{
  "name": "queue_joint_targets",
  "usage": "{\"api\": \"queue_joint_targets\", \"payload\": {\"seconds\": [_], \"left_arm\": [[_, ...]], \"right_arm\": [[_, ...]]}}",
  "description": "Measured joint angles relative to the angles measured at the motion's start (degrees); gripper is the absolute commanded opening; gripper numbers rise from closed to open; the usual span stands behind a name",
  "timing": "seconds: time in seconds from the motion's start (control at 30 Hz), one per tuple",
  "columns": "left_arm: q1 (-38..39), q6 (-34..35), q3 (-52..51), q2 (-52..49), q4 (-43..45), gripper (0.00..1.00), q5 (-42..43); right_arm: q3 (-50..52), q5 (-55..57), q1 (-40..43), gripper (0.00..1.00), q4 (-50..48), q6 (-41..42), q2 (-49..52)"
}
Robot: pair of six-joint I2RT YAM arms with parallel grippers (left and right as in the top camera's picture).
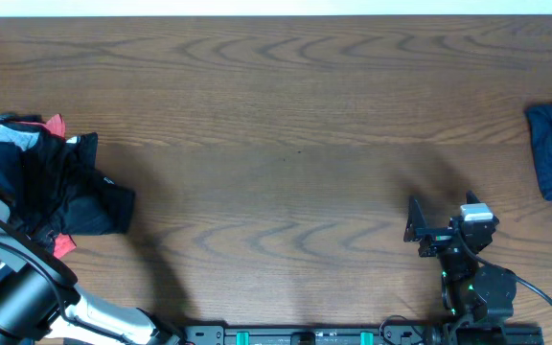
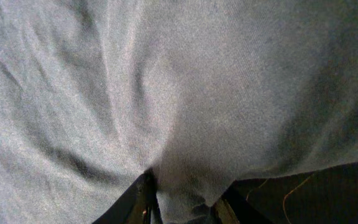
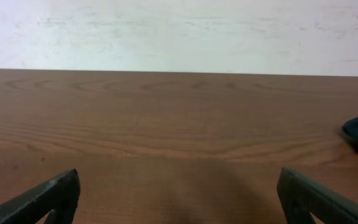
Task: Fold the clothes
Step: 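Reach the left gripper into the clothes pile and grasp the blue pants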
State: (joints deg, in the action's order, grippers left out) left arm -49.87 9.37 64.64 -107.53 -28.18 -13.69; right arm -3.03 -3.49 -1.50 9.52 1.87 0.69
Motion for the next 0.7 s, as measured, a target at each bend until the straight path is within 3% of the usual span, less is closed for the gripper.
{"api": "queue_joint_targets", "payload": {"seconds": [0.07,0.13,0.23,0.33,0.7], "left_arm": [[0.0,0.02,0.0,0.33,0.02,0.32,0.0],[0.0,0.26,0.0,0.87,0.11,0.23,0.02],[-0.02,0.17,0.0,1.84,0.15,0.22,-0.02],[-0.02,0.61,0.0,2.45,0.22,0.06,-0.02],[-0.02,0.28,0.0,3.32,0.24,0.06,-0.09]], "right_arm": [[0.0,0.0,0.0,0.99,0.0,0.0,0.0],[0.0,0.0,0.0,0.99,0.0,0.0,0.0],[0.0,0.0,0.0,0.99,0.0,0.0,0.0],[0.0,0.0,0.0,0.99,0.0,0.0,0.0],[0.0,0.0,0.0,0.99,0.0,0.0,0.0]]}}
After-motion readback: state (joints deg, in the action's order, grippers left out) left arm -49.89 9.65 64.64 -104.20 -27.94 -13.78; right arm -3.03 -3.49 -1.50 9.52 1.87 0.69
